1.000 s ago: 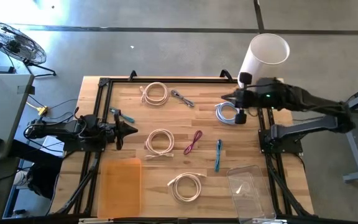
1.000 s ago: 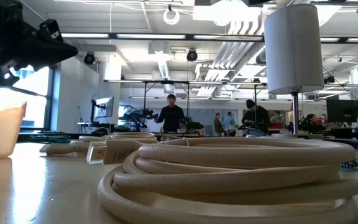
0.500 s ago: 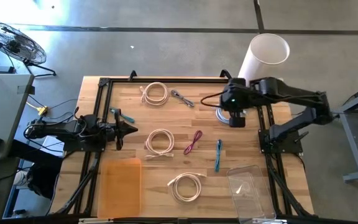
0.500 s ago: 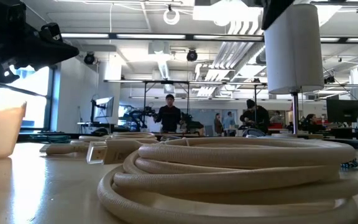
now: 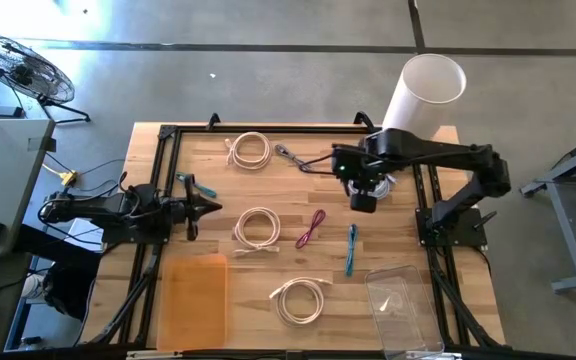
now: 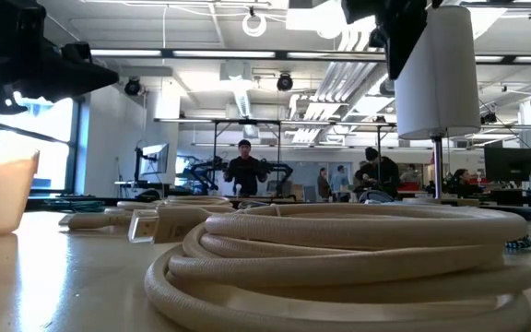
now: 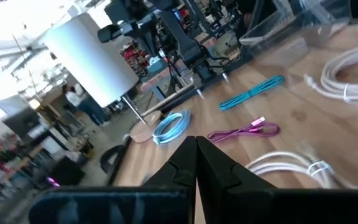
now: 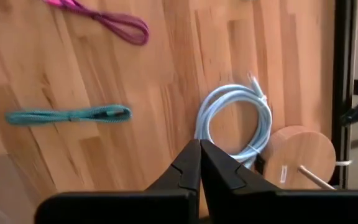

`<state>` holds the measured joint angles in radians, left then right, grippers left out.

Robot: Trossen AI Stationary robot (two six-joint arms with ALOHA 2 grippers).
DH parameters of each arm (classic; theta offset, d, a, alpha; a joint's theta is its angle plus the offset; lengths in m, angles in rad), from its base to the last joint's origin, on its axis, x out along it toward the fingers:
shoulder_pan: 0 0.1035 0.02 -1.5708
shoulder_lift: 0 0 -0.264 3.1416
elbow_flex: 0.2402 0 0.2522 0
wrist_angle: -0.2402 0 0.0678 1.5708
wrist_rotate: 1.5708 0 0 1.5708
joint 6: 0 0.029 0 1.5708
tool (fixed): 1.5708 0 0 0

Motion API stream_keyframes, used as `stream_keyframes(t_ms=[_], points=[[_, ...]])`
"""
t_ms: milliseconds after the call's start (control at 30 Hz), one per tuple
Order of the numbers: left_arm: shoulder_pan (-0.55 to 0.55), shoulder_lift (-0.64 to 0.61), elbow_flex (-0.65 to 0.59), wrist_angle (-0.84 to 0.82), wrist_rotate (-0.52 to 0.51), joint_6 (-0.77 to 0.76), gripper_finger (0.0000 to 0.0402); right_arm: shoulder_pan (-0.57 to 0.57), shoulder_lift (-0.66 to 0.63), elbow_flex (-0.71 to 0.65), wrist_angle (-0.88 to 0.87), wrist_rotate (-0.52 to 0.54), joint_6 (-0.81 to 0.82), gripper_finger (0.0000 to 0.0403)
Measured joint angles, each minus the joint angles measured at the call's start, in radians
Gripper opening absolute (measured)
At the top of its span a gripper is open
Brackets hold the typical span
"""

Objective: Pick & Place USB Port
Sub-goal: Put the light blue HDMI cable into the orange bin

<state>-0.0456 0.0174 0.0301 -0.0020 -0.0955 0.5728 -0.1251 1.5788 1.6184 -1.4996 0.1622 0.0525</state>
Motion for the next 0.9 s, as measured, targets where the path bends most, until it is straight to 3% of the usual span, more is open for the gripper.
stream_keyframes(t_ms=[200,433,633,800,900], points=[[0.0,-0.001,0.172,-0.055,0.098,-0.047,0.0,0.003,0.053,0.0,0.019,-0.005,0.0,0.0049],[0.0,0.055,0.379,-0.303,0.026,-0.084,0.0,-0.005,0.054,-0.117,0.093,0.005,0.01,0.0103],[0.0,0.158,0.397,-0.325,0.021,-0.091,0.0011,-0.036,0.053,-0.281,0.202,0.076,0.024,0.0157],[0.0,0.249,0.399,-0.317,-0.008,-0.092,0.0034,-0.06,0.053,-0.398,0.389,0.069,-0.03,0.02],[0.0,0.294,0.399,-0.265,-0.015,-0.092,0.0057,-0.078,0.053,-0.44,0.414,0.07,-0.032,0.0216]])
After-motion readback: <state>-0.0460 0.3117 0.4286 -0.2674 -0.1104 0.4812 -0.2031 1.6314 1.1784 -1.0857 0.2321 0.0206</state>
